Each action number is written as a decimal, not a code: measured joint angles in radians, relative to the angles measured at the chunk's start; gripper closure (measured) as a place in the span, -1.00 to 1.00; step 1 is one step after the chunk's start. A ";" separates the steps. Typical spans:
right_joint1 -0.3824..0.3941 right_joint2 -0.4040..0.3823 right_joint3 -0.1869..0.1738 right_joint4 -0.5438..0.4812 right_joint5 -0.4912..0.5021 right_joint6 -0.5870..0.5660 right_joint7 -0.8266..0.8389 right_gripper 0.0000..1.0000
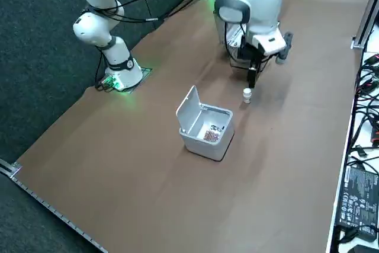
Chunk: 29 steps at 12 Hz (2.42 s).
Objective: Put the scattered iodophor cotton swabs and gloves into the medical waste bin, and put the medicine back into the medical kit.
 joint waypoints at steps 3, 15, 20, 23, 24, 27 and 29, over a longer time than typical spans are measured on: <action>0.002 0.008 -0.003 -0.110 -0.007 0.171 0.000 -0.98; 0.010 0.041 -0.004 -0.209 -0.007 0.302 0.000 -0.85; 0.010 0.040 -0.004 -0.211 -0.007 0.299 0.000 -0.47; 0.010 0.036 -0.005 -0.211 -0.007 0.295 -0.001 -0.22; 0.010 0.034 -0.005 -0.211 -0.007 0.293 -0.002 -0.07; 0.010 0.026 -0.007 -0.211 -0.008 0.281 -0.002 0.22; 0.010 0.020 -0.007 -0.211 -0.008 0.270 -0.002 0.22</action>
